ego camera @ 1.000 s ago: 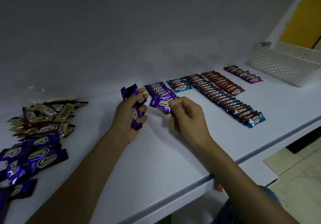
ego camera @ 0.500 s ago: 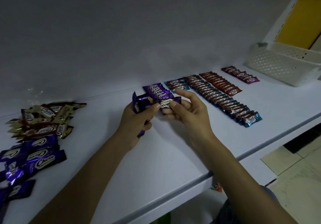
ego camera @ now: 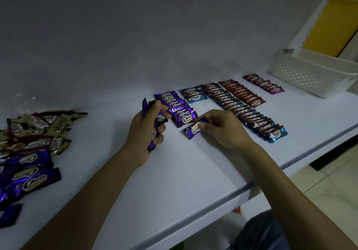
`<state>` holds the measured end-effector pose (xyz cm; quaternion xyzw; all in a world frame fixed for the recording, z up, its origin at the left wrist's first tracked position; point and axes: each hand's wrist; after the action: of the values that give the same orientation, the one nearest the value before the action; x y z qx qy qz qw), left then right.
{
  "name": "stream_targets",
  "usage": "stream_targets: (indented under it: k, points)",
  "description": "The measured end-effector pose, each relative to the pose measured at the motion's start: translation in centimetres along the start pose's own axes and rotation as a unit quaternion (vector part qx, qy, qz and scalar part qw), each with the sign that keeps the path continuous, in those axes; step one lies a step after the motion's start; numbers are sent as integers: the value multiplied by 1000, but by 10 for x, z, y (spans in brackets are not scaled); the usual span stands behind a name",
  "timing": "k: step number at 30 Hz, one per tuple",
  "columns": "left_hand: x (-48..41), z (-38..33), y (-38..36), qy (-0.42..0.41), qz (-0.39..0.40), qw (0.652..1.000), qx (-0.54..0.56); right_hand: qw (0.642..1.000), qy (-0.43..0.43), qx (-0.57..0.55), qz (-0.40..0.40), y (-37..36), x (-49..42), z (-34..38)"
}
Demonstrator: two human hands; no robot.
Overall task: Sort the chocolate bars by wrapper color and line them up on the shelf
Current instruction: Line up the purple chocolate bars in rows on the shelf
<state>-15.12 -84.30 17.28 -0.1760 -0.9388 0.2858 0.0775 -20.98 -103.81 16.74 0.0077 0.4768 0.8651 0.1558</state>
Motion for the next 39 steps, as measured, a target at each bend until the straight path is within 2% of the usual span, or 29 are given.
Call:
stream_targets:
  k: [5,10,18,19,22,23,26,29,33,37,38,39]
  points:
    - [2,0,-1,-12,-1,1000,-4,999,-6,39,-1,-5,-16,3]
    - [-2,1,2,8,-16,1000,15,999,-11,10,-34,-12,-20,-1]
    - [-2,7,4,-19,-3,996,-82,998,-23,1,-61,-19,-16,-7]
    - [-1,7,3,-19,-2,996,-90,997,-23,-10,-78,-19,-14,-6]
    - [3,7,2,-17,17,994,-108,979,19,-58,-196,-13,-4,5]
    - [4,7,0,-19,26,993,-111,974,39,-84,-205,-12,1,11]
    - [7,6,-5,-23,29,993,-113,968,73,-220,-99,-10,12,34]
    - [8,8,-7,-12,9,993,-119,934,78,-349,-12,-15,17,49]
    - [5,9,-5,-3,4,993,-117,923,9,-384,-15,-16,18,45]
    - [6,7,-7,-12,36,992,-120,911,-57,-407,-34,-10,16,41]
    - [6,6,-6,-7,42,992,-122,913,-57,-404,-33,-8,16,40]
    - [4,5,-5,2,42,992,-121,928,-39,-368,-37,-6,15,36]
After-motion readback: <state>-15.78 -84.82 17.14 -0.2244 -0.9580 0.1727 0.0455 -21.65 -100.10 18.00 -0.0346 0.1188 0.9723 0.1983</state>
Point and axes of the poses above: each hand's wrist, its own x-axis away from the middle knuckle, its own y-axis out of the back of the hand, z = x × y, and after that the axes turned 14 degrees about x, right-handed
